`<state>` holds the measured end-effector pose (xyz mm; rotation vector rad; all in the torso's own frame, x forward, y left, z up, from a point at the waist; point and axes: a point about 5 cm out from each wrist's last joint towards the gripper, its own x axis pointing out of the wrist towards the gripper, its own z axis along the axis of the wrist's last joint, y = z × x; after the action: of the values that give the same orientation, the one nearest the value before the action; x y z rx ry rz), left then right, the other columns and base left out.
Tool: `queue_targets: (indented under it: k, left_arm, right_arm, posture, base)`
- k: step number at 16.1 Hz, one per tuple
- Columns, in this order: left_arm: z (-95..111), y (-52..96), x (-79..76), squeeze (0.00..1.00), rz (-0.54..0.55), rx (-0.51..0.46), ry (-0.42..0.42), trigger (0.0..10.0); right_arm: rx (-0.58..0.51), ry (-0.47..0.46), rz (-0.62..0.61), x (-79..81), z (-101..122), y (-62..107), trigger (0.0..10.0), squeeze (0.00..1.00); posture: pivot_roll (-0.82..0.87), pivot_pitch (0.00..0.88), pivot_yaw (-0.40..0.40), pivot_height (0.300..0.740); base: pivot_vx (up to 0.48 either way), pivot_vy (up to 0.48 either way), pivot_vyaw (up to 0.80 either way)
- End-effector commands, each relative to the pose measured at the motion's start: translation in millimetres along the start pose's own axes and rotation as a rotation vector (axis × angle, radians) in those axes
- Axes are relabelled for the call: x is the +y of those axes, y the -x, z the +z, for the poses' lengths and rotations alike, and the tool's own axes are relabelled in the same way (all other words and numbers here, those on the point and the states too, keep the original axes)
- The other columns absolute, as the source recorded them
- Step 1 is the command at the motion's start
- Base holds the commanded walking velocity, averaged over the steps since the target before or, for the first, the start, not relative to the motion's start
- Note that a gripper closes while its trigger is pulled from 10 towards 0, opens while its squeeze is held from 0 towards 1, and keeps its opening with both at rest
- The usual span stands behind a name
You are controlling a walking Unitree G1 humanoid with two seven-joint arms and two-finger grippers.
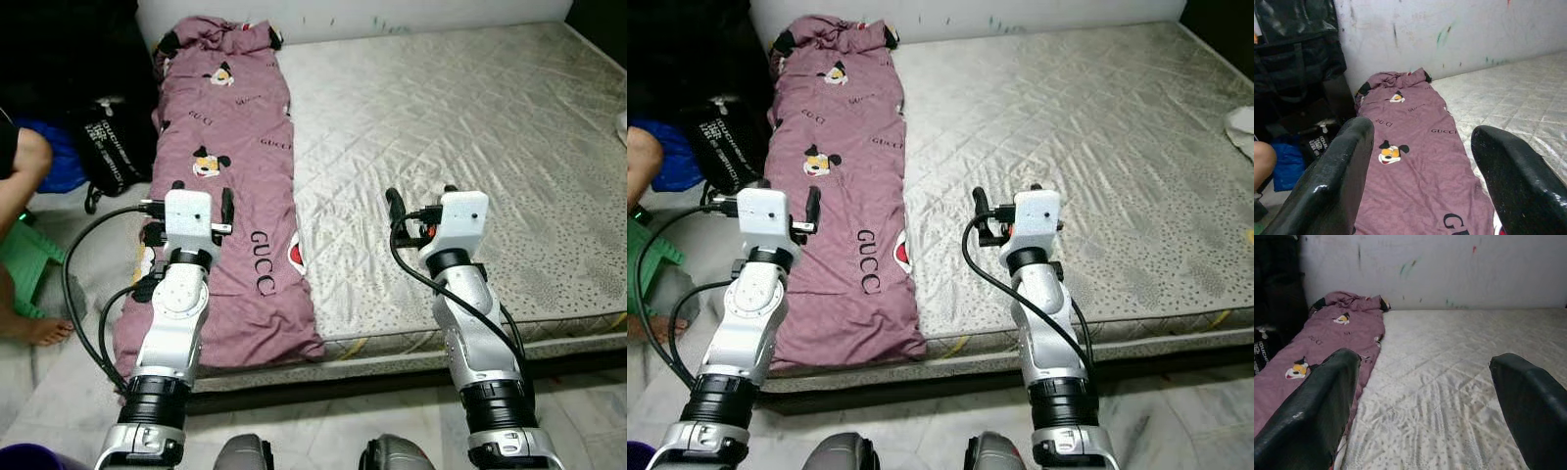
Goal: Clean up the room
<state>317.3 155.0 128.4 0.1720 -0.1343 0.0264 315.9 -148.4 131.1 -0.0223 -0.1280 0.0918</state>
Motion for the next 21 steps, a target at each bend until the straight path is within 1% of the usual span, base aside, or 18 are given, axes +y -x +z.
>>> queue_targets:
  k: [1, 2, 3, 4, 9, 12, 15, 18, 21]
  left_arm:
    - [-2, -0.8, 1.7, 0.00, 0.005, 0.009, -0.006, 10.0]
    - [-4, -0.9, -0.3, 0.00, -0.002, 0.021, -0.009, 10.0]
    - [-5, -0.5, -2.9, 0.00, -0.008, 0.026, -0.034, 10.0]
    - [-6, 0.0, -4.4, 0.00, -0.007, 0.032, -0.034, 10.0]
    - [-7, -0.5, -5.4, 0.00, -0.003, 0.033, -0.015, 10.0]
    - [-7, -1.0, -6.3, 0.00, -0.019, 0.035, 0.028, 10.0]
    - [-5, -1.9, -10.5, 0.00, -0.041, 0.024, 0.030, 10.0]
    - [-2, -2.3, -11.4, 0.00, -0.048, 0.008, 0.033, 10.0]
    - [-4, -3.1, -10.7, 0.00, -0.043, 0.021, 0.061, 10.0]
  right_arm:
    - [0.000, 0.005, 0.013, 2.7, -1, -0.1, 10.0, 0.00]
    - [-0.001, 0.005, 0.015, 3.0, -1, 0.6, 10.0, 0.00]
    - [-0.002, 0.007, 0.017, 3.7, -2, 1.0, 10.0, 0.00]
    - [-0.003, 0.009, 0.018, 4.1, -2, 0.9, 10.0, 0.00]
    - [-0.007, 0.025, 0.021, 4.2, -1, 0.7, 10.0, 0.00]
    - [-0.005, 0.018, 0.017, 2.3, -1, 1.3, 10.0, 0.00]
    - [-0.002, 0.026, 0.010, 1.5, -1, 0.4, 10.0, 0.00]
    - [0.000, 0.022, 0.008, 1.0, -1, -0.5, 10.0, 0.00]
    - [0.002, 0.025, 0.008, 0.9, -1, -1.2, 10.0, 0.00]
  posture:
    - [-0.08, 0.010, 0.047, 0.740]
    - [-0.08, 0.010, 0.047, 0.740]
    - [-0.08, 0.008, 0.051, 0.740]
    - [-0.08, 0.008, 0.051, 0.740]
    - [-0.08, 0.002, 0.053, 0.740]
    - [-0.08, 0.001, 0.051, 0.740]
    - [-0.09, 0.013, 0.051, 0.740]
    - [-0.09, 0.018, 0.049, 0.740]
    - [-0.09, 0.018, 0.049, 0.740]
  base:
    - [0.000, 0.000, 0.00]
    - [0.000, 0.000, 0.00]
    - [0.000, 0.000, 0.00]
    - [0.000, 0.000, 0.00]
    - [0.000, 0.000, 0.00]
    - [0.000, 0.000, 0.00]
    - [0.000, 0.000, 0.00]
    - [0.000, 0.000, 0.00]
    - [0.000, 0.000, 0.00]
